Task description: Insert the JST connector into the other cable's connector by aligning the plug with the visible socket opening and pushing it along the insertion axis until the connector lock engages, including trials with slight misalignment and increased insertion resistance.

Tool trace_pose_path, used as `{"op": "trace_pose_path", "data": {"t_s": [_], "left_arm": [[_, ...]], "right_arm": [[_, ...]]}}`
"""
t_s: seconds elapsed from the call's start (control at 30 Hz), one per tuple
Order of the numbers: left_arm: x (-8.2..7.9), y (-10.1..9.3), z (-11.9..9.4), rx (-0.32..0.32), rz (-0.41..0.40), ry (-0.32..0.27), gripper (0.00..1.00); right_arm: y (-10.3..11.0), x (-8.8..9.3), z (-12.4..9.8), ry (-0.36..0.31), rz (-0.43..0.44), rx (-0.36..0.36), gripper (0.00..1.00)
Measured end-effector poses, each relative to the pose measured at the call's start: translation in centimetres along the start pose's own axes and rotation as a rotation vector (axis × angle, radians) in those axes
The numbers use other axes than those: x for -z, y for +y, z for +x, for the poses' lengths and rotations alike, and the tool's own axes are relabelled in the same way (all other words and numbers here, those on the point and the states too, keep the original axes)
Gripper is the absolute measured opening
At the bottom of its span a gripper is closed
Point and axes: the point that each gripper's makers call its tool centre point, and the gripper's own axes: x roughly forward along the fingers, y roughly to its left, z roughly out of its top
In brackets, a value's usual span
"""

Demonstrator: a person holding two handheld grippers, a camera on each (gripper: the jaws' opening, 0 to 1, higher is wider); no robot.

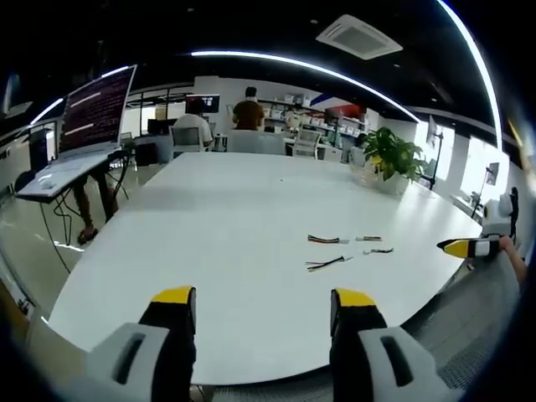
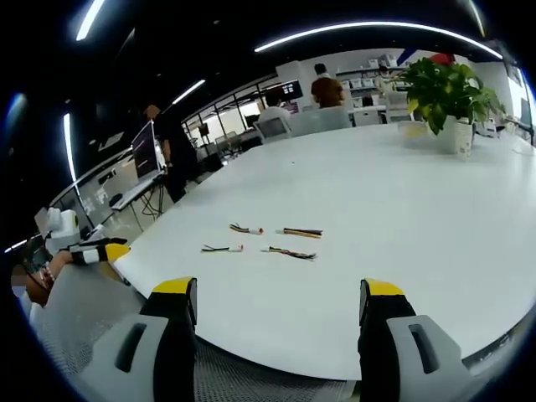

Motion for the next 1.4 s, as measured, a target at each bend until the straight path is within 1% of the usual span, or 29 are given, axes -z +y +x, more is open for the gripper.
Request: {"op": "trace_pose_path", "data": {"t_s": [0.5, 0.77, 0.8, 0.83, 0.9, 0.93, 0.97, 1.03, 1.07, 1.1, 1.13, 1.2, 1.23, 1.3, 1.4], "left_arm": [[0.1, 0.0, 0.0, 0.002, 0.004, 0.002, 0.6], [0.4, 0.0, 0.0, 0.002, 0.009, 0.023, 0.61], [0.3, 0.0, 0.0, 0.0, 0.006, 0.017, 0.61], [0.0, 0.1, -0.1, -0.006, -0.007, 0.0, 0.61], [0.0, 0.1, -0.1, -0.009, -0.011, 0.001, 0.63], [0.0, 0.2, -0.1, -0.014, -0.014, 0.003, 0.65], [-0.1, 0.3, -0.1, -0.02, -0.026, -0.003, 0.69], [-0.2, 0.1, -0.1, -0.008, -0.045, -0.007, 0.79], [-0.2, 0.0, -0.1, -0.002, -0.049, -0.008, 0.82], [-0.3, 0.0, -0.1, 0.002, -0.051, -0.009, 0.85], [-0.6, 0.0, -0.2, 0.005, -0.063, -0.029, 0.85], [-1.1, 0.2, -0.3, 0.008, -0.07, -0.054, 0.85], [-1.2, 0.4, -0.3, 0.006, -0.074, -0.052, 0.86], [-1.0, 0.8, -0.1, -0.001, -0.073, -0.038, 0.88], [-0.7, 1.1, 0.0, -0.012, -0.032, 0.001, 0.91]], "right_arm": [[0.0, 0.0, 0.0, -0.004, 0.003, 0.003, 0.78], [0.0, -0.1, -0.1, -0.008, 0.003, 0.002, 0.78], [0.0, -0.1, -0.1, -0.007, 0.003, 0.003, 0.78], [0.0, 0.0, -0.1, -0.001, 0.002, 0.004, 0.78], [0.0, 0.1, -0.1, 0.005, -0.002, 0.004, 0.79], [0.0, 0.0, -0.1, -0.004, 0.002, 0.004, 0.79], [0.0, -0.3, -0.1, -0.021, 0.01, 0.001, 0.79], [0.3, -0.7, -0.1, -0.042, 0.022, -0.014, 0.83], [0.6, -1.1, -0.1, -0.063, 0.031, -0.035, 0.85], [0.8, -1.4, -0.1, -0.081, 0.034, -0.044, 0.87], [1.1, -1.7, -0.1, -0.095, 0.039, -0.058, 0.87], [1.2, -1.6, -0.2, -0.086, 0.041, -0.06, 0.85], [1.2, -1.5, -0.2, -0.07, 0.029, -0.059, 0.84], [1.1, -1.1, -0.2, -0.034, -0.009, -0.045, 0.84], [1.3, -0.9, -0.2, -0.021, -0.024, -0.058, 0.83]]}}
